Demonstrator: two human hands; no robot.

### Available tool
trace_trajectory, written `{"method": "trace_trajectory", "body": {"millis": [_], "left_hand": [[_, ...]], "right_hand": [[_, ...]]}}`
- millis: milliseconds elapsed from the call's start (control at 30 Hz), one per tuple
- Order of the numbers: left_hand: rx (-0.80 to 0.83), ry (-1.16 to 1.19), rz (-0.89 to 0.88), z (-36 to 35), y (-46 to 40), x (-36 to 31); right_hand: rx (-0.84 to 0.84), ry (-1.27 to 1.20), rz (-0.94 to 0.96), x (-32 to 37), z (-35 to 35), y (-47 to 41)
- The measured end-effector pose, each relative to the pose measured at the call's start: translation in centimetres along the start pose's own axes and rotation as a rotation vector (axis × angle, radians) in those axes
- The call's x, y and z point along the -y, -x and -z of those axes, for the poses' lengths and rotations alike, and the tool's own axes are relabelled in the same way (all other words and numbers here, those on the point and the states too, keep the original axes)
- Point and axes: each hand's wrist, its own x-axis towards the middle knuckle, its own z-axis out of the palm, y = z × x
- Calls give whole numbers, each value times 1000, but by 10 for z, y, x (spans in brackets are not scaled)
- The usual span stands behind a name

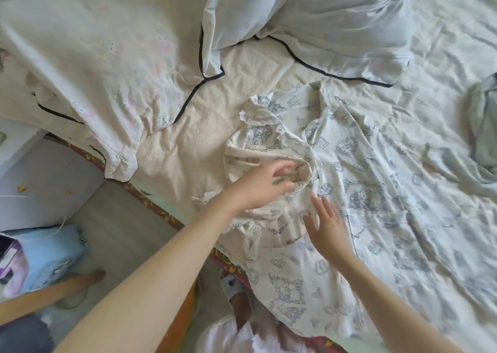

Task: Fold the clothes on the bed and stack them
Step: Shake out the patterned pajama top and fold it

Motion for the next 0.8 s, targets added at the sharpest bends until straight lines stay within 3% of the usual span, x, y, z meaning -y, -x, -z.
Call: {"method": "trace_trajectory", "body": {"millis": [167, 400, 500, 600, 800], "left_hand": [[-288, -284, 258, -18, 3, 81], [-350, -588, 478, -25, 11, 121], [-475, -638, 345, -29, 17, 95], [-547, -730, 26, -38, 19, 49], [-424, -853, -497, -102, -17, -70]], "right_hand": [[146, 242, -11, -46, -4, -2], [264, 229, 49, -73, -11, -11], [263, 66, 51, -73, -1, -13], [198, -277, -4, -76, 20, -13], [121, -1111, -381, -124, 70, 6]]}}
